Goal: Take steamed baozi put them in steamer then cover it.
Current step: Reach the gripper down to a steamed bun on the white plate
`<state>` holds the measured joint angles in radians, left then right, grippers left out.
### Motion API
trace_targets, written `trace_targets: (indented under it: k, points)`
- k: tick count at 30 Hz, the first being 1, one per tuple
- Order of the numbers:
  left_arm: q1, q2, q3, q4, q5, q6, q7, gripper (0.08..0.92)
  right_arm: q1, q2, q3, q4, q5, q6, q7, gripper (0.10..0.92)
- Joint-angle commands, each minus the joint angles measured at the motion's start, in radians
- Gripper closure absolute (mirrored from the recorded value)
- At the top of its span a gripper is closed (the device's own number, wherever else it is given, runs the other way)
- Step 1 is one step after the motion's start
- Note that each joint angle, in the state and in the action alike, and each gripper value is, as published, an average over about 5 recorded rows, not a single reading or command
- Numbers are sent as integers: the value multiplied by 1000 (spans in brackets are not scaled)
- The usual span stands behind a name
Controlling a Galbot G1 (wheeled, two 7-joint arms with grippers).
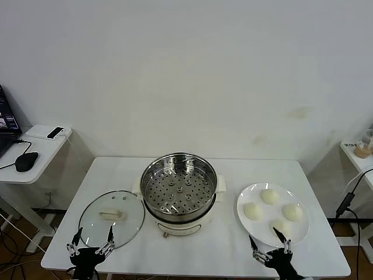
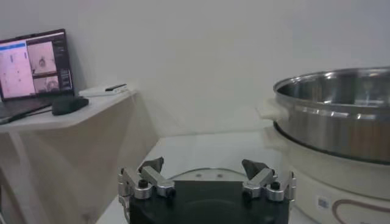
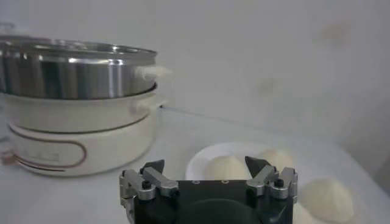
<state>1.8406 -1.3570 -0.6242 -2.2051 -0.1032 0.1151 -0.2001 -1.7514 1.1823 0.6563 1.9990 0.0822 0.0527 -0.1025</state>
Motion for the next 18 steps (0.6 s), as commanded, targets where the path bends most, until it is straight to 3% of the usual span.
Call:
trace_targets:
  k: [1,10,18]
  points:
    - [-24,7,-9,-43,158,133,58,177,148,-84,88,-23,-365,-41,-25,203]
    - [-47,11,-16,-47,209,137,120,177,448,-385,101,-144,-637,-156,-343,203]
    - [-61,10,-15,-64,231,137,129,177,794,-653,-165,-325,-655,-170,-728,203]
